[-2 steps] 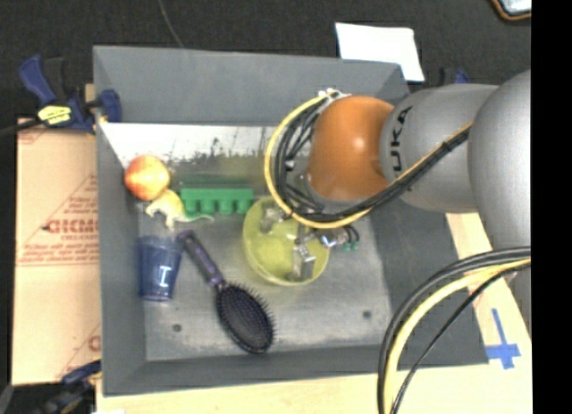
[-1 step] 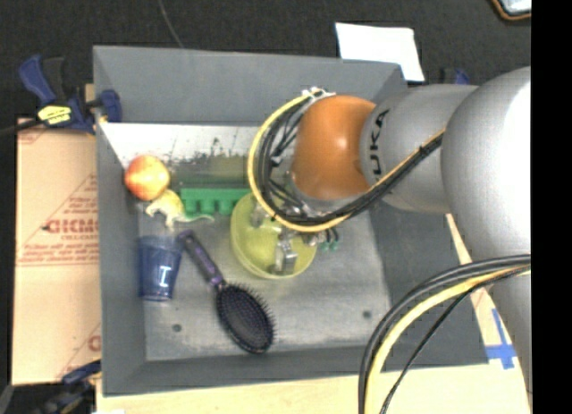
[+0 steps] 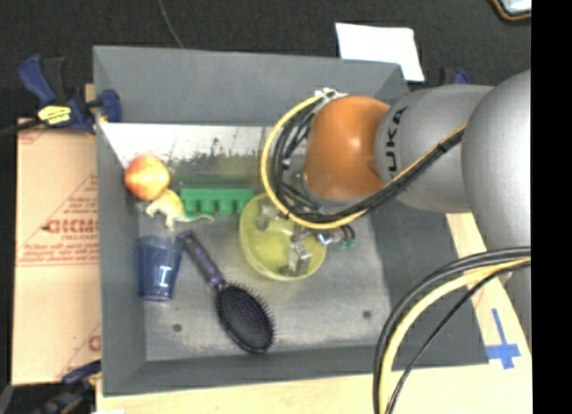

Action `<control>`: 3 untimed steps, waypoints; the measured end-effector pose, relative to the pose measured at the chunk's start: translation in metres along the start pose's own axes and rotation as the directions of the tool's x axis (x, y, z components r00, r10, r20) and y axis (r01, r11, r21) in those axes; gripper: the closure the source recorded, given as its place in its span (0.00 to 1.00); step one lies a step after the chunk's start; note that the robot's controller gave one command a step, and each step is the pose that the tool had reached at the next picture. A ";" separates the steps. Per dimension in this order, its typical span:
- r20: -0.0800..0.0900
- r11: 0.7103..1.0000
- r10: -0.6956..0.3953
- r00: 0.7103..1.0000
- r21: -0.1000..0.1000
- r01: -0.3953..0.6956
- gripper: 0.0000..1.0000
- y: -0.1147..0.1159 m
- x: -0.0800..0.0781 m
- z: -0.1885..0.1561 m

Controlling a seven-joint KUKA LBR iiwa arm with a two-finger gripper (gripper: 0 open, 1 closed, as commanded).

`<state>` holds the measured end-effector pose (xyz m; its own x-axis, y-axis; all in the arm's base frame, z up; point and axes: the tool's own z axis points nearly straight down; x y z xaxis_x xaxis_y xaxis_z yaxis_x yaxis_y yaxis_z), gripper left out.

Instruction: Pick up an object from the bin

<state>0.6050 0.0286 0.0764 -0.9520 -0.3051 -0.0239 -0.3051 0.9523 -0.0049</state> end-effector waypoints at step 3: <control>0.020 1.000 -0.022 1.000 0.006 0.022 1.00 0.000 0.014 -0.002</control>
Offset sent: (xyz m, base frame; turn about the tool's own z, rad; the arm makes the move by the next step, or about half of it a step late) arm -0.0150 -0.0033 0.0005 -0.0232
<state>0.5916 0.0244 0.0783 -0.9442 -0.3264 -0.0441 -0.3262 0.9452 -0.0114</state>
